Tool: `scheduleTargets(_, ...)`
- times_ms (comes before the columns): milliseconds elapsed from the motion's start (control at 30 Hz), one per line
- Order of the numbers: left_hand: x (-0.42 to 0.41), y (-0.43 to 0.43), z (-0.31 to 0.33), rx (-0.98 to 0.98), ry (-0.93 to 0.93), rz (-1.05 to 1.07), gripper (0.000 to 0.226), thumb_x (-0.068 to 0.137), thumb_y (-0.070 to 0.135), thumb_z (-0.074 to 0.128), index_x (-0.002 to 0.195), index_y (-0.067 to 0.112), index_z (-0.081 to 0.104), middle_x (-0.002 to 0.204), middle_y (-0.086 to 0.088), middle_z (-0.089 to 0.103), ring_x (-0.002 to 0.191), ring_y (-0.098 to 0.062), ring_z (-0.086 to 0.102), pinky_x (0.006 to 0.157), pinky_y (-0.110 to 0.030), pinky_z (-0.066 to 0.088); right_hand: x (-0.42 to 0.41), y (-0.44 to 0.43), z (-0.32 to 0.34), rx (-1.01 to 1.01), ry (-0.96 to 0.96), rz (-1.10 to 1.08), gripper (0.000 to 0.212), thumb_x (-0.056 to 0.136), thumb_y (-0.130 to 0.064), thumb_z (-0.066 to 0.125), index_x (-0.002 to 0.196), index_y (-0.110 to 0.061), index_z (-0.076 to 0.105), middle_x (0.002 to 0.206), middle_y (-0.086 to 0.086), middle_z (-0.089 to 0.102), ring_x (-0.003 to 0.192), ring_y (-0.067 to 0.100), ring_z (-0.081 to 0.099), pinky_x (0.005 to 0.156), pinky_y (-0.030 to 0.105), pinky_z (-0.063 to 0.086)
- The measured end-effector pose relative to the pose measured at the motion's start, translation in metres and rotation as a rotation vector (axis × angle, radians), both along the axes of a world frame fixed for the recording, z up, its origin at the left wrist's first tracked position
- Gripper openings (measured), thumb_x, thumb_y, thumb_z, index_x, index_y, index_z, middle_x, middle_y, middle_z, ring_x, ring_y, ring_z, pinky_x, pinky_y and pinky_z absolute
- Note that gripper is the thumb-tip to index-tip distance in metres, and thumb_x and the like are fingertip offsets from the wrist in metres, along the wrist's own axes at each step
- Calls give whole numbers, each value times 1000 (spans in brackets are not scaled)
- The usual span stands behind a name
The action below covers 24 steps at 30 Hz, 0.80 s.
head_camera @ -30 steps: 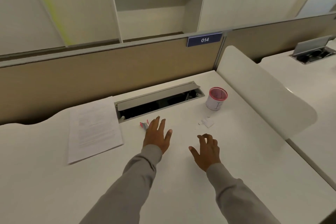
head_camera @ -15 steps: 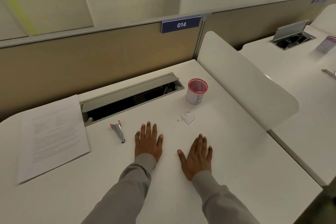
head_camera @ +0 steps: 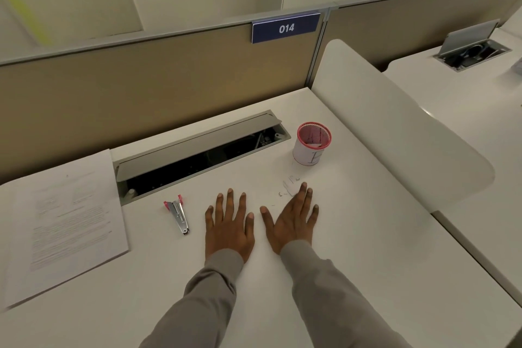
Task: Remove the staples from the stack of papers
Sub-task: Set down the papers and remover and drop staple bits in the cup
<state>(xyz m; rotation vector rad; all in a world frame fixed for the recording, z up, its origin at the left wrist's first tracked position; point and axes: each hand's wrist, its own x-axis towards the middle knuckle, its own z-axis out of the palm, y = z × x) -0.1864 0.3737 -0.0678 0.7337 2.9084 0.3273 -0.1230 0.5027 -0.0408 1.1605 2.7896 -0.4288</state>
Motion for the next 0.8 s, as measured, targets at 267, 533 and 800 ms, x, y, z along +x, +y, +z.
scheduleTargets(267, -1, -1, 1, -3, -1, -16, 65, 98, 53, 0, 160, 33, 7, 169, 1, 2, 155, -23, -2, 124, -47, 3, 13, 68, -6, 39, 165, -78, 94, 90, -72, 11, 156, -4, 4, 165, 10, -2, 153, 22, -3, 124, 42, 6)
scheduleTargets(533, -1, -1, 0, -10, 6, -9, 65, 99, 54, -1, 160, 33, 7, 169, 1, 1, 155, -23, -3, 124, -47, 3, -3, 83, 0, -40, 125, 348, 88, 95, -69, 22, 157, -11, -3, 166, 4, 5, 153, 15, 3, 124, 33, 3)
scheduleTargets(800, -1, 0, -1, -5, 12, -6, 65, 99, 54, 0, 159, 33, 9, 169, 0, 5, 155, -24, 1, 124, -47, 3, -31, 86, 23, -101, 148, 383, 80, 98, -64, 27, 157, -17, 3, 166, -1, 6, 152, 14, 7, 117, 24, 3)
